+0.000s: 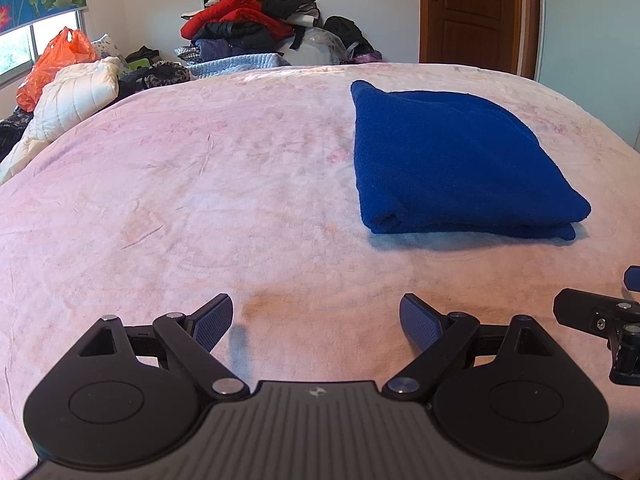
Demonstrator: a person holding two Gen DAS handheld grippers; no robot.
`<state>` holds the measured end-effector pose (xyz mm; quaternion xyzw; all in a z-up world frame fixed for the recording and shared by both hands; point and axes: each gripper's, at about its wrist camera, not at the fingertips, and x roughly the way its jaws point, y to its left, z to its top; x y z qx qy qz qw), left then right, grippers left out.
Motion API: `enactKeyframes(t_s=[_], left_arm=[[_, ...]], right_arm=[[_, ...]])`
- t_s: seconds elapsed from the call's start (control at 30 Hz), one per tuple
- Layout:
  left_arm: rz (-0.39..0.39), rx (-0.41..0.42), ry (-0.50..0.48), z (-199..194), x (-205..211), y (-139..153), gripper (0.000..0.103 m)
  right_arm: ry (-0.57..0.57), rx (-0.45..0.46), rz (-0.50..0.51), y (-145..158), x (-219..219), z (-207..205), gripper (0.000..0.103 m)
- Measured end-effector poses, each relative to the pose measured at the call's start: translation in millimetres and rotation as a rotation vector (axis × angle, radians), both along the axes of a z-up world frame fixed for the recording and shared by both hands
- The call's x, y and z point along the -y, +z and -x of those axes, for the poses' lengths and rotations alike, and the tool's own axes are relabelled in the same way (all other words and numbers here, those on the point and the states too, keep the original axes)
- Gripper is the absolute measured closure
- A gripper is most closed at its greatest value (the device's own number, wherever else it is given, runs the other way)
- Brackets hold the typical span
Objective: Fold small clothes
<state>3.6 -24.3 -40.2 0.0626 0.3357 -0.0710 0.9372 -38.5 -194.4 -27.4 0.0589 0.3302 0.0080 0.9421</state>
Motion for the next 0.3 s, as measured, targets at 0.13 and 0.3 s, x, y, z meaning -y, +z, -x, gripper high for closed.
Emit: enactKeyframes(t_s=[0.13,0.3], left_arm=[[-0.010,0.014,-0.004,1.9,0.4,-0.7,0.012],[-0.013,0.014,-0.012,2.0,1.7,-0.6,0.012]], right_arm=[[0.000,-0.001,-0.001,0.0,0.2,-0.2,0.001],[0.003,-0.004,-0.013,-4.0,0.8,-1.1,0.001]])
